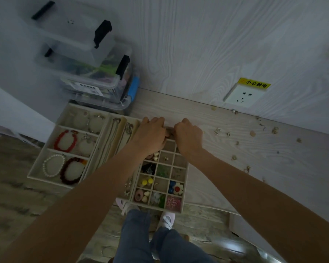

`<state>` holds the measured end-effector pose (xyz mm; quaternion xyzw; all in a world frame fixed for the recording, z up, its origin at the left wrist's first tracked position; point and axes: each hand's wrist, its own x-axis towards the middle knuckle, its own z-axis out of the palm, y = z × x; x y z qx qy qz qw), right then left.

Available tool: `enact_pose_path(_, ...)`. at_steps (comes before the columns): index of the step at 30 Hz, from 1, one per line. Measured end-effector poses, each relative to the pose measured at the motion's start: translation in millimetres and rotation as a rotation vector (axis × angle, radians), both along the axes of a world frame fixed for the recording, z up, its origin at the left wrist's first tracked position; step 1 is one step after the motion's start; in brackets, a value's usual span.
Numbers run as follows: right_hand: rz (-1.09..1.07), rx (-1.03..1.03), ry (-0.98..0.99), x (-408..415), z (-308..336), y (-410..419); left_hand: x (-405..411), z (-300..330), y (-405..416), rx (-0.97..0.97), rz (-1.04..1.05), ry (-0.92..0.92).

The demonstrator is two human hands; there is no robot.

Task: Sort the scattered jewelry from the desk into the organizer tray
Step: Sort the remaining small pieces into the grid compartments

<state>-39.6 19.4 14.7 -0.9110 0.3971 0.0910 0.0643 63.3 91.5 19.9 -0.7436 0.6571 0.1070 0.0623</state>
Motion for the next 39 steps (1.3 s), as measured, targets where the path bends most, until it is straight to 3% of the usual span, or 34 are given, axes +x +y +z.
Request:
enact_pose_path(7, -0.034, 0.016, -0.042, -2.6, -5.0, -1.1, -1.7, 4.2, 1.4, -0.044, 0.039, 0.058)
enact_pose_path(15, -0.142, 0.095, -0.242, -19.9, 3.7, -5.2, 1.4, 2.9, 13.8, -0.064, 0.037, 0.068)
enact_pose_path(22, -0.091, 0.093, -0.11, -3.7, -5.2, -6.4, -3.1, 2.3, 11.8, -0.04, 0.003, -0.023)
enact_pose_path(39, -0.057, 0.038, -0.13, -1.2, -15.3, -10.2, -7.9, 7.2, 6.0, 0.005, -0.007, -0.086)
